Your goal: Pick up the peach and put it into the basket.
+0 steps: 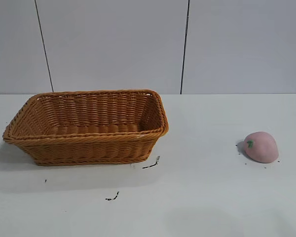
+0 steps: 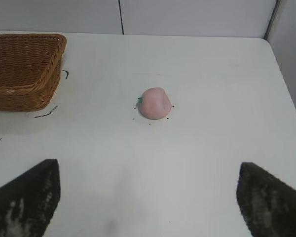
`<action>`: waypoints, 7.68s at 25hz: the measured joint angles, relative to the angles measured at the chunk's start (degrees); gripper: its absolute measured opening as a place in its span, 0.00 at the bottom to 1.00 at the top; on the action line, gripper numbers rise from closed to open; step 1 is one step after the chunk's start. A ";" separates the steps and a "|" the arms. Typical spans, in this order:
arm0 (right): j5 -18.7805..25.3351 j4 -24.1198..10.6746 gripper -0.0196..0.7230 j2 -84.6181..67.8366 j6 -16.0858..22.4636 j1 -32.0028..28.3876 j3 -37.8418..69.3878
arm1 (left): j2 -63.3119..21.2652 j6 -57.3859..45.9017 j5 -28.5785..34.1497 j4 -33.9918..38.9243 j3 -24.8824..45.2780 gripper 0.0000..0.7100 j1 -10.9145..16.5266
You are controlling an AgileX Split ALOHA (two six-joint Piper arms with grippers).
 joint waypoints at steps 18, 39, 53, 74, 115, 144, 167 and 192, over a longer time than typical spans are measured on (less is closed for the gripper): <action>-5.11 -0.66 0.93 11.50 0.00 0.00 -6.57 | 0.00 0.00 0.00 0.00 0.00 0.98 0.00; 6.10 0.71 0.93 95.92 -0.91 0.00 -49.11 | 0.00 0.00 0.00 0.00 0.00 0.98 0.00; -8.06 1.37 0.93 116.69 -1.94 0.00 -52.61 | 0.00 0.00 0.00 0.00 0.00 0.98 0.00; -12.41 1.72 0.92 123.27 -1.89 0.00 -52.61 | 0.00 0.00 0.00 0.00 0.00 0.98 0.00; 9.60 1.37 0.05 120.66 -1.51 24.16 -97.23 | 0.00 0.00 0.00 0.00 0.00 0.98 0.00; -3.59 1.56 0.86 142.52 -0.01 35.43 -97.71 | 0.00 0.00 0.00 0.00 0.00 0.98 0.00; 10.53 -0.40 0.96 134.04 1.22 11.00 -110.58 | 0.00 0.00 0.00 0.00 0.00 0.98 0.00; 10.51 0.85 0.96 96.18 0.66 -0.14 -67.60 | 0.00 0.00 0.00 0.00 0.00 0.98 0.00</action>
